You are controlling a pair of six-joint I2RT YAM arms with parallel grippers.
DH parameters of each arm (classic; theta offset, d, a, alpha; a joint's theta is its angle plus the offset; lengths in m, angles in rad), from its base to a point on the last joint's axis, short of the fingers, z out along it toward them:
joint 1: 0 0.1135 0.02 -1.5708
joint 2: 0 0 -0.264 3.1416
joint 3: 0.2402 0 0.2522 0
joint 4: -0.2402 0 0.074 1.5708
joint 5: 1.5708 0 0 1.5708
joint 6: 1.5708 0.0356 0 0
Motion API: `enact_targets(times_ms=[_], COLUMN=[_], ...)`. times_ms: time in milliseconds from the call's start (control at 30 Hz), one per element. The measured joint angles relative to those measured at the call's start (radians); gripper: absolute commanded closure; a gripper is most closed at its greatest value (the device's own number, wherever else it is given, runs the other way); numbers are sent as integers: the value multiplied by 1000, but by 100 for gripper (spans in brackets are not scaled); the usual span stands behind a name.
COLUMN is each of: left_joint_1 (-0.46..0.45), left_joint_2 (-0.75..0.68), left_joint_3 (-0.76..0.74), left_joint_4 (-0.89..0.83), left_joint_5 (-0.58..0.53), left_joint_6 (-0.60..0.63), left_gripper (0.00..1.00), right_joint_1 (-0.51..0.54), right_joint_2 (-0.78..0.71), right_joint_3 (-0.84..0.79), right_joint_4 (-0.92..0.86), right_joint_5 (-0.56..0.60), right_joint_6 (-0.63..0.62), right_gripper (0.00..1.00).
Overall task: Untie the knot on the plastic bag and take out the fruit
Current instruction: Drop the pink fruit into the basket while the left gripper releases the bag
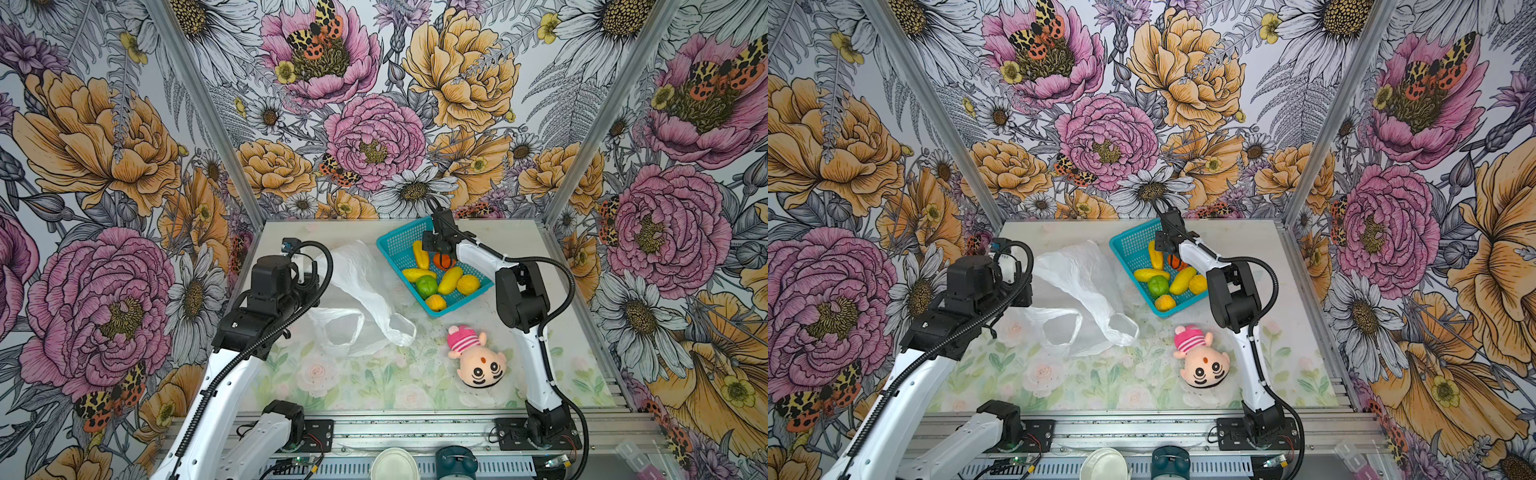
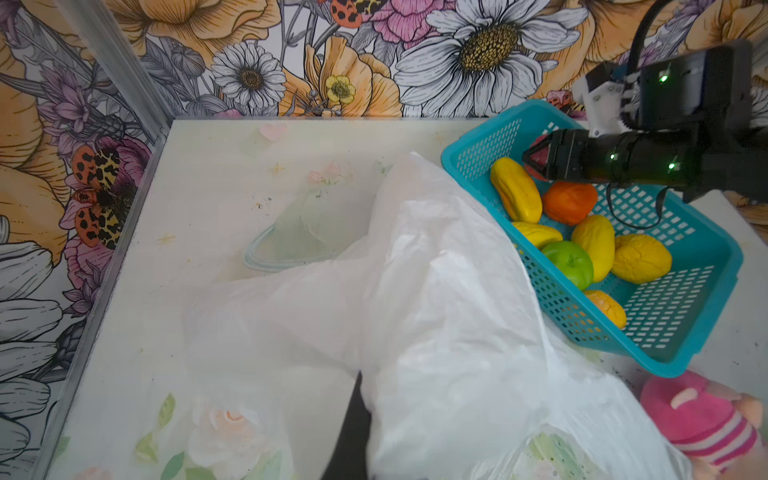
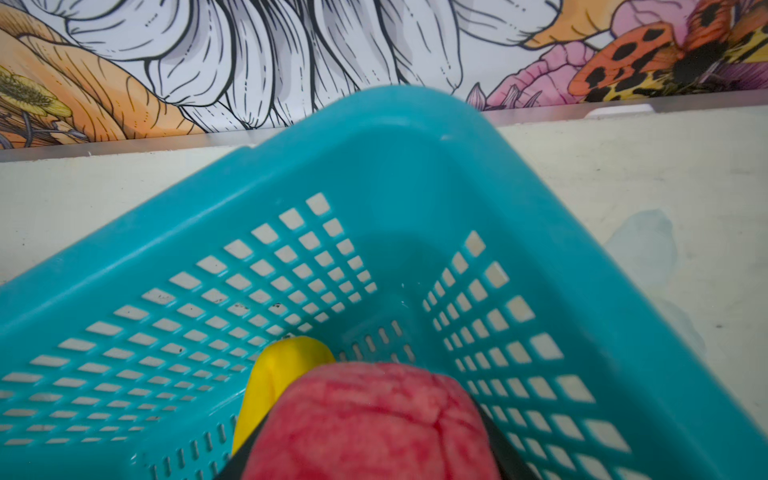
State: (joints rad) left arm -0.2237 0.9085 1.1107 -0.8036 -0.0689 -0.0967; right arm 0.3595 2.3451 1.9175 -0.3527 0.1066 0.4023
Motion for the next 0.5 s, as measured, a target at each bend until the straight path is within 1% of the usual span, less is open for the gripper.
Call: enact_targets(times_ms=[67,233,367,500], left_joint_1=[8,47,77,85], left_joint_2=[56,219,333,429], left_joint_3=[72,229,328,396], left_joint_4=[1,4,8,8], left_joint_5=[-8,-21,-17,4], left_joint_6=[-10,-14,-13,-14], left_gripper=[100,100,100,100], right_joint_1=[-9,-14,-14,-18], right_joint_2=[9,23,25,25], right_joint_3=[13,23,23,23], right_joint_4=[-3,-7,-8,-10], right_joint_5=[0,-11,-10,-7], right_joint_6=[-6,-13,-12,-11], right_gripper=[31,14,10,9])
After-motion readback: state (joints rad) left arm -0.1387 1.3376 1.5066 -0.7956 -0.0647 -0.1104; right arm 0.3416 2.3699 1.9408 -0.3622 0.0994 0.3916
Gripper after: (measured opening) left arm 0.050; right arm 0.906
